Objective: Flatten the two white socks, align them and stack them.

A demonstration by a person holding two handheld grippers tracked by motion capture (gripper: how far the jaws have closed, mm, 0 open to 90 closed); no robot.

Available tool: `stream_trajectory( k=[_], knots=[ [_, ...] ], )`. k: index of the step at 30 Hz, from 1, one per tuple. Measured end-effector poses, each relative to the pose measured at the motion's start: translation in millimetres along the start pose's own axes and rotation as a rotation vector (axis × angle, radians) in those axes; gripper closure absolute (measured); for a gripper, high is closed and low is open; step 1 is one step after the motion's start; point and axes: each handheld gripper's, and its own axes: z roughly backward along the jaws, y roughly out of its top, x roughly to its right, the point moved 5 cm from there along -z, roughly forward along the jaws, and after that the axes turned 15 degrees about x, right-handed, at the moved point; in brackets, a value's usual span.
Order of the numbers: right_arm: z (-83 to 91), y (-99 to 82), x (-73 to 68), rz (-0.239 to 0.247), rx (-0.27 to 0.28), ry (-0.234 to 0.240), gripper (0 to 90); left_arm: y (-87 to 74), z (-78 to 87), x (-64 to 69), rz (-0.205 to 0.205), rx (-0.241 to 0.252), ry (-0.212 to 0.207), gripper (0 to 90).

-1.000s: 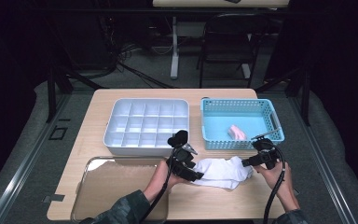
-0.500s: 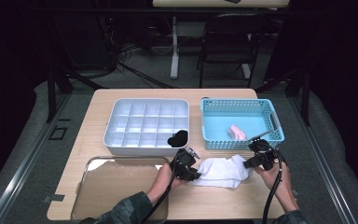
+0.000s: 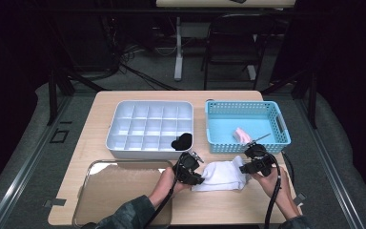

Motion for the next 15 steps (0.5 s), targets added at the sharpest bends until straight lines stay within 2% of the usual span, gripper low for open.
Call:
stream_trajectory(
  k=[4, 5, 7, 8, 9, 11, 13, 14, 15],
  knots=[
    [-3.7, -2.8, 2.6, -0.011, -0.017, 0.002, 76.1, -1.4, 3.4, -1.1, -0.017, -0.027, -0.003, 80.8],
    [-3.2, -3.3, 4.8, -0.001, -0.028, -0.001, 76.0, -1.8, 4.0, -0.9, -0.013, -0.029, -0.004, 80.8],
    [-3.7, -4.0, 6.1, -0.010, -0.031, 0.016, 76.0, -2.3, 5.7, -1.9, -0.025, -0.042, 0.000, 80.9],
    [-5.3, -4.5, 5.2, -0.039, -0.012, 0.026, 76.0, -2.6, 6.3, -2.4, -0.028, -0.043, 0.007, 80.9],
    [-4.4, -4.7, 6.6, -0.029, -0.031, 0.026, 76.2, -3.1, 6.7, -2.7, -0.022, -0.039, -0.002, 80.9],
    [-4.9, -4.8, 7.6, -0.024, -0.017, -0.019, 76.7, -3.7, 7.6, -3.4, -0.019, -0.035, -0.002, 81.2],
    [-0.4, -3.4, 10.9, 0.021, -0.024, -0.072, 77.1, -3.5, 6.6, -2.0, -0.014, -0.029, -0.002, 82.1],
    [0.5, -3.1, 10.8, 0.012, -0.004, -0.086, 77.1, -3.0, 5.4, -0.2, -0.012, -0.021, -0.007, 82.2],
    [4.9, -2.0, 12.4, 0.036, -0.018, -0.099, 77.2, -2.8, 4.3, 1.8, -0.015, -0.023, -0.012, 82.3]
  ],
)
